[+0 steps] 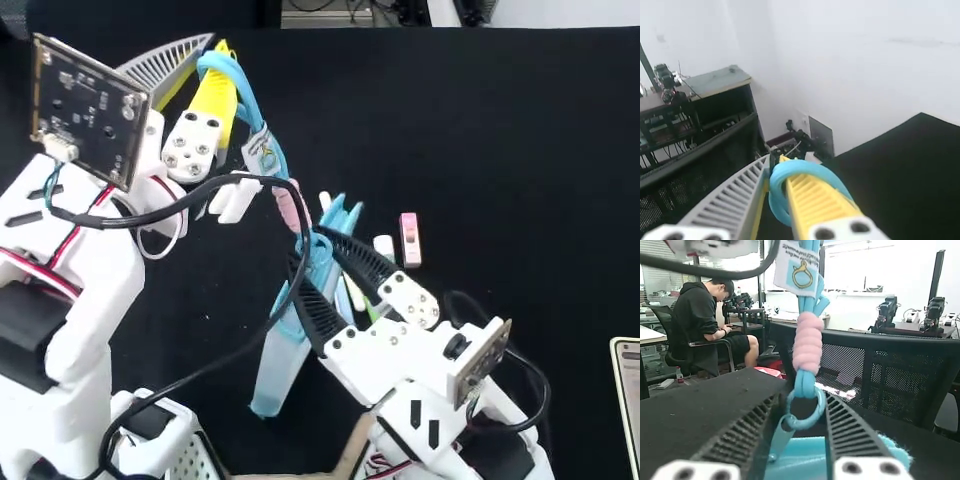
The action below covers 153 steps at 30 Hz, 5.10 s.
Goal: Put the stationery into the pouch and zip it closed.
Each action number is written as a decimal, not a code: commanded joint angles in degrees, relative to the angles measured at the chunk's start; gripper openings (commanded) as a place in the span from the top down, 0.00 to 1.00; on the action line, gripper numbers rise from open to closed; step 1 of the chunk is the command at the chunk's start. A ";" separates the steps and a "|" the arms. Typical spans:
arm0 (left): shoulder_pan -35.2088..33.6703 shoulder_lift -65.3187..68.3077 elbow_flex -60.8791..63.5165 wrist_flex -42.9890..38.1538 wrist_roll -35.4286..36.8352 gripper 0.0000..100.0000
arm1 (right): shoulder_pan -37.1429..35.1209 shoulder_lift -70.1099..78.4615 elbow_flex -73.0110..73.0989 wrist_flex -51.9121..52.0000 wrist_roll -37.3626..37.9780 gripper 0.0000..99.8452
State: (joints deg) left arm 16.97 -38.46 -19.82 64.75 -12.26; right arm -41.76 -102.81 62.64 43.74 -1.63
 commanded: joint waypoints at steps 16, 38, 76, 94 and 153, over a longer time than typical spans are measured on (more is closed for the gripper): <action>-0.13 -0.97 2.86 -4.75 -0.26 0.97 | 0.26 0.04 -5.05 2.55 0.18 0.82; 18.59 -0.97 0.31 -5.10 -0.18 0.97 | -0.62 5.14 -0.40 -2.20 0.18 0.75; 19.21 -1.05 0.31 -1.41 2.02 0.95 | 2.90 5.23 -1.71 -1.76 3.34 0.99; 18.68 -9.14 1.01 10.37 6.24 0.86 | 9.23 5.23 -1.45 -1.93 3.43 0.99; -15.87 -14.59 23.60 14.07 32.18 0.77 | 2.11 35.74 -12.09 -24.70 8.44 0.99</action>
State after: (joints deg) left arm 1.58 -57.19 4.09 79.96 22.11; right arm -39.47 -67.03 50.77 22.02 6.11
